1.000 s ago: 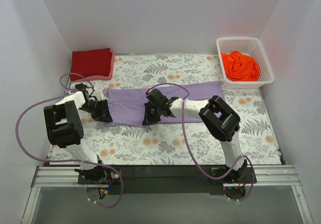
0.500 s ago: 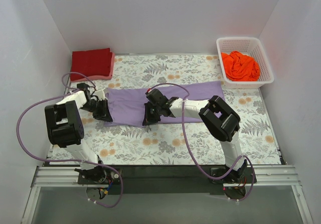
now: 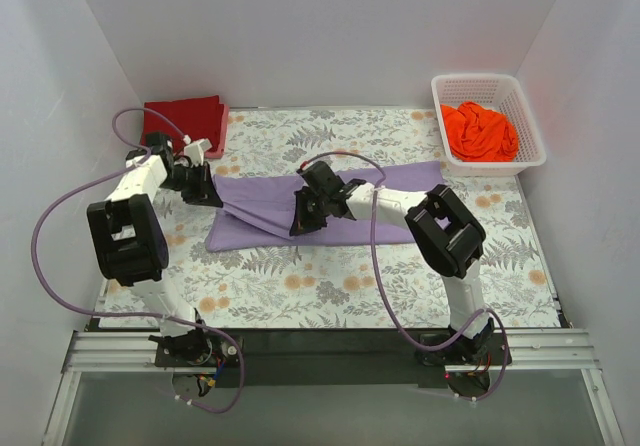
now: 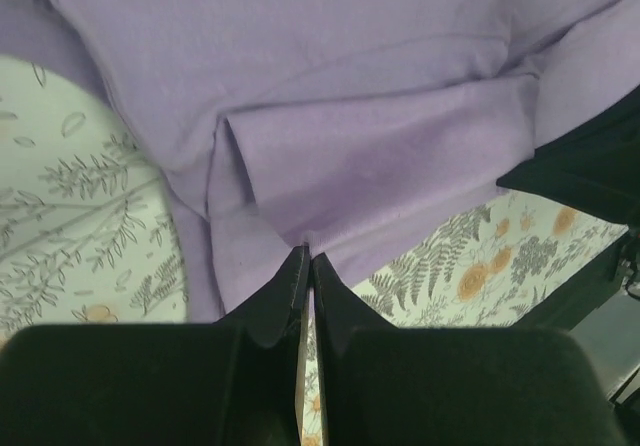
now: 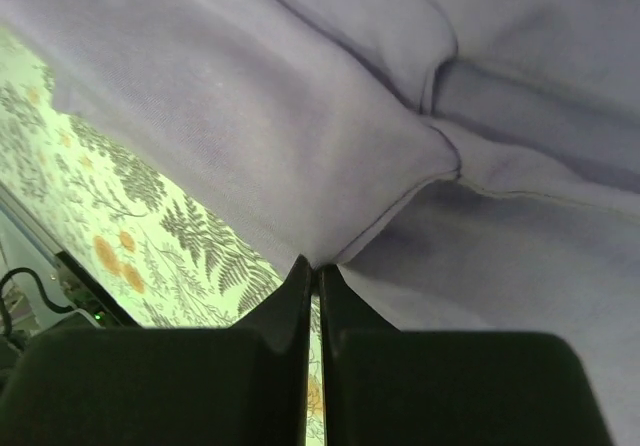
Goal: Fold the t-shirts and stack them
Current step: Fold the tshirt
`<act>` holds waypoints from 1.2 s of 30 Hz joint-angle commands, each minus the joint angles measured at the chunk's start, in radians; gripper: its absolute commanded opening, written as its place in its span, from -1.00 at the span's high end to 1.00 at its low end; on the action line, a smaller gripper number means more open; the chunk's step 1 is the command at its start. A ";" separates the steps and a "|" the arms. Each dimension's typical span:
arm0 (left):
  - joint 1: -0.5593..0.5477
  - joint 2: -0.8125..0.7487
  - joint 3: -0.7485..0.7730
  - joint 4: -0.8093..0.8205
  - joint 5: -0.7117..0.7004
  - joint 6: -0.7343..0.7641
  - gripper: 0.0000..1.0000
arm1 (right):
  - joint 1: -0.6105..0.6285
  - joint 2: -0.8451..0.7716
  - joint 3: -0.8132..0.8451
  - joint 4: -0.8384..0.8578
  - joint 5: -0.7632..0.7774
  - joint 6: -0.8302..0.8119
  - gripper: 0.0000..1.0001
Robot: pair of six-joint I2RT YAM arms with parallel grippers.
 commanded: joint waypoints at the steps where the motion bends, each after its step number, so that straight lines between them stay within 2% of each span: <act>1: 0.008 0.048 0.079 0.010 0.031 -0.027 1.00 | -0.031 0.010 0.065 -0.041 -0.052 -0.054 0.97; 8: 0.006 0.133 0.176 0.051 0.037 -0.065 1.00 | -0.128 0.105 0.177 -0.041 -0.154 -0.117 0.97; 15: 0.005 0.194 0.247 0.094 0.075 -0.119 1.00 | -0.151 0.187 0.288 -0.037 -0.213 -0.162 0.97; 22: -0.018 0.295 0.374 0.093 0.058 -0.118 1.00 | -0.157 0.202 0.303 -0.015 -0.228 -0.159 0.97; 36: -0.055 0.389 0.489 0.096 0.049 -0.121 1.00 | -0.200 0.202 0.286 0.012 -0.276 -0.136 0.97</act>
